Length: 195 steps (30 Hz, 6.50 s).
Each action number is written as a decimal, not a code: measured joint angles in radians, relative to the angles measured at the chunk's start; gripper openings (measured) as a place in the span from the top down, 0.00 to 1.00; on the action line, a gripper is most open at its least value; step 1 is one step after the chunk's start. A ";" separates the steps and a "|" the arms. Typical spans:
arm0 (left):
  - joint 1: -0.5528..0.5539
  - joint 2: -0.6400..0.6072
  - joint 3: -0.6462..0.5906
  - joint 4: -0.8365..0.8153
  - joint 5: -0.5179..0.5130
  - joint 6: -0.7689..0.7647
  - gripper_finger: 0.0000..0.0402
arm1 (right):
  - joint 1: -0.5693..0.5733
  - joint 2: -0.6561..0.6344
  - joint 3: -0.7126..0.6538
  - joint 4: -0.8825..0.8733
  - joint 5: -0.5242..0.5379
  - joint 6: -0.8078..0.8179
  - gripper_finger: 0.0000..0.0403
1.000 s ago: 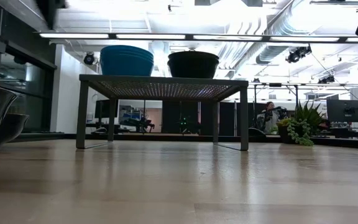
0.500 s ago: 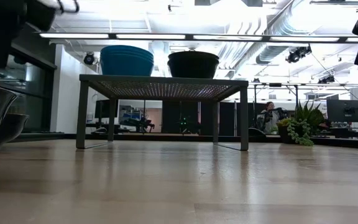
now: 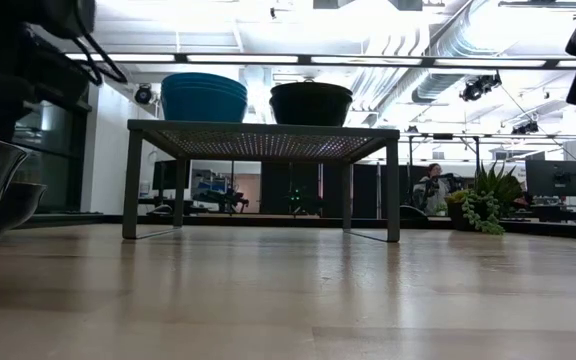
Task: Pick & Place Mini bowls
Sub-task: Stack the white bowl on top of the white bowls on the shelf
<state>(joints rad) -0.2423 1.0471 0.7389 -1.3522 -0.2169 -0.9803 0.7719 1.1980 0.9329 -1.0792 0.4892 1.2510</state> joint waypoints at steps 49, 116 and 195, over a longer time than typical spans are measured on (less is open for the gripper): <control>0.373 0.116 -0.074 0.167 0.155 0.895 0.61 | 0.000 0.000 0.000 0.007 0.009 0.028 0.53; 0.373 0.113 0.084 0.101 0.490 0.844 1.00 | 0.000 0.000 0.000 0.007 0.002 0.024 0.53; 0.061 0.203 0.084 1.012 0.394 0.281 1.00 | 0.000 0.000 0.000 0.335 -0.092 -0.434 0.53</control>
<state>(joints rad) -0.1813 1.2498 0.8230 -0.3405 0.1773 -0.6988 0.7723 1.1980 0.9329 -0.7445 0.3975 0.8167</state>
